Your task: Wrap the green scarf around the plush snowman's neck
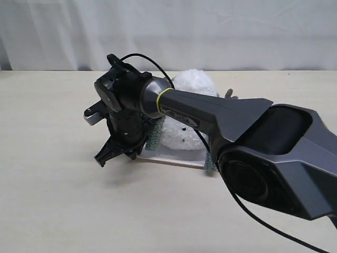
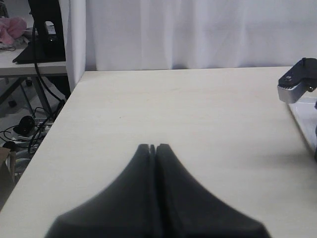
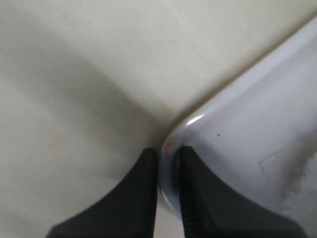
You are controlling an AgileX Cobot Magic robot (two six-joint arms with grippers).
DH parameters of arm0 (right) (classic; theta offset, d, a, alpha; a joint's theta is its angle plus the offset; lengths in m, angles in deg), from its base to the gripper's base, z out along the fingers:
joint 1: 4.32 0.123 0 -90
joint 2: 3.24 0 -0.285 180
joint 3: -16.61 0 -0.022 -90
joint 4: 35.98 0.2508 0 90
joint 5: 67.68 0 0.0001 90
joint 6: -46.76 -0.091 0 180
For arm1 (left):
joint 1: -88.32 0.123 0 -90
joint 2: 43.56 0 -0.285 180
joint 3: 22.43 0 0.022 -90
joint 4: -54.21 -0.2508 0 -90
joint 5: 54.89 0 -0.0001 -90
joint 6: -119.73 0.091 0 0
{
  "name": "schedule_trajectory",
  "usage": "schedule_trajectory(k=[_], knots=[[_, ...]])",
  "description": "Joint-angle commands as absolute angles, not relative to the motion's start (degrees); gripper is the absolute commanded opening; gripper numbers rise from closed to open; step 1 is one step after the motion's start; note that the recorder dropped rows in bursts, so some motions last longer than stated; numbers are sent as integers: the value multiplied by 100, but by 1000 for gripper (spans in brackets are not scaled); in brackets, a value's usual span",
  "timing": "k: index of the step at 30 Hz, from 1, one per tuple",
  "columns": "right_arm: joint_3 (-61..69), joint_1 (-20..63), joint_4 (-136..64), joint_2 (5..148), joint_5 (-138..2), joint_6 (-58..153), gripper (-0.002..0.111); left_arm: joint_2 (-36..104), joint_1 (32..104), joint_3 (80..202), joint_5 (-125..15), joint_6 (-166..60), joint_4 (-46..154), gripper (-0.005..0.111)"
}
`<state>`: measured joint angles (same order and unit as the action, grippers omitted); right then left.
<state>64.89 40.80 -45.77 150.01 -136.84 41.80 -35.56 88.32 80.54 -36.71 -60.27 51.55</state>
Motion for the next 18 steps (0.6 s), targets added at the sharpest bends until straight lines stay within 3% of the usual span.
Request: schedule_trajectory(k=[1, 15, 18], knots=[[6440, 4409, -4260, 15102, -13764, 4470, 4, -3577, 8828, 8036, -3725, -6027, 5169, 0], [6429, 4511, -4120, 14700, -13663, 3528, 4, -3577, 8828, 8036, -3725, -6027, 5169, 0], [6429, 4511, -4120, 14677, -13663, 3529, 12, -3577, 8828, 8036, -3725, -6027, 5169, 0]])
